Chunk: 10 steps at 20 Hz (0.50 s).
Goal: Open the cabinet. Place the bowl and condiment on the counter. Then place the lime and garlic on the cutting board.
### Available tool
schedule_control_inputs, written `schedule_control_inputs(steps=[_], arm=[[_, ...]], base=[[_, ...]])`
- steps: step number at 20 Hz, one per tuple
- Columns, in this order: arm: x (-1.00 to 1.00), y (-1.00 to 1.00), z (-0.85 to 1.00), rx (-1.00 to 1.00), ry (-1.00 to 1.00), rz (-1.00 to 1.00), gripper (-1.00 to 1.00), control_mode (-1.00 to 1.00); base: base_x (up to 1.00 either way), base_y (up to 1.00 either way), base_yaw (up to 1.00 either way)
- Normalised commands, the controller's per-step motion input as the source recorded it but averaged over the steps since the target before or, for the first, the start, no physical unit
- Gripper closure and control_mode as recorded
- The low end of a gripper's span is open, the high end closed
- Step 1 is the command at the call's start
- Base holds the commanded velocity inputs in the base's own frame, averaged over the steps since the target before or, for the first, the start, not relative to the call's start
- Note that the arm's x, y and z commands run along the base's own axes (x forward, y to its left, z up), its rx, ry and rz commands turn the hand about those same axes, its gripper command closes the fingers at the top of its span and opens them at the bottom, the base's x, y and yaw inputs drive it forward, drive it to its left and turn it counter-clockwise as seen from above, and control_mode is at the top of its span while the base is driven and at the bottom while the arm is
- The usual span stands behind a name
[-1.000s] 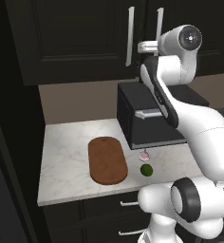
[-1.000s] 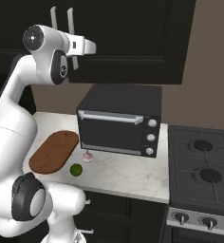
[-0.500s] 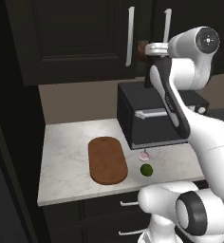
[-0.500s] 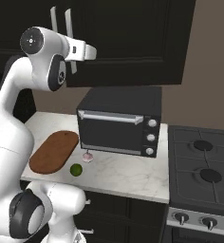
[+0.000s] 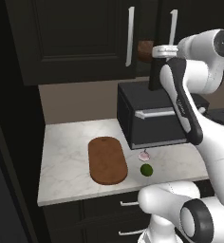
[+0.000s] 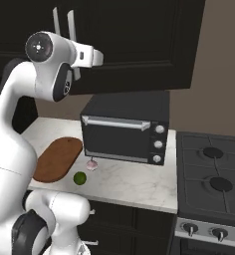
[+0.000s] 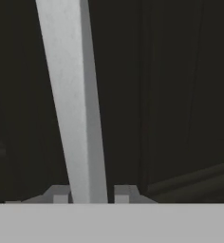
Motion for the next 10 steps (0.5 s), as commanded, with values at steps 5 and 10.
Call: schedule_control_inputs(steps=[5, 10], arm=[[-0.33, -0.34, -0.09, 0.0, 0.03, 0.09, 1.0, -1.0], [-0.36, -0.36, -0.1, 0.0, 0.01, 0.08, 1.0, -1.0]], base=[[0.0, 0.0, 0.0], [0.0, 0.0, 0.0]])
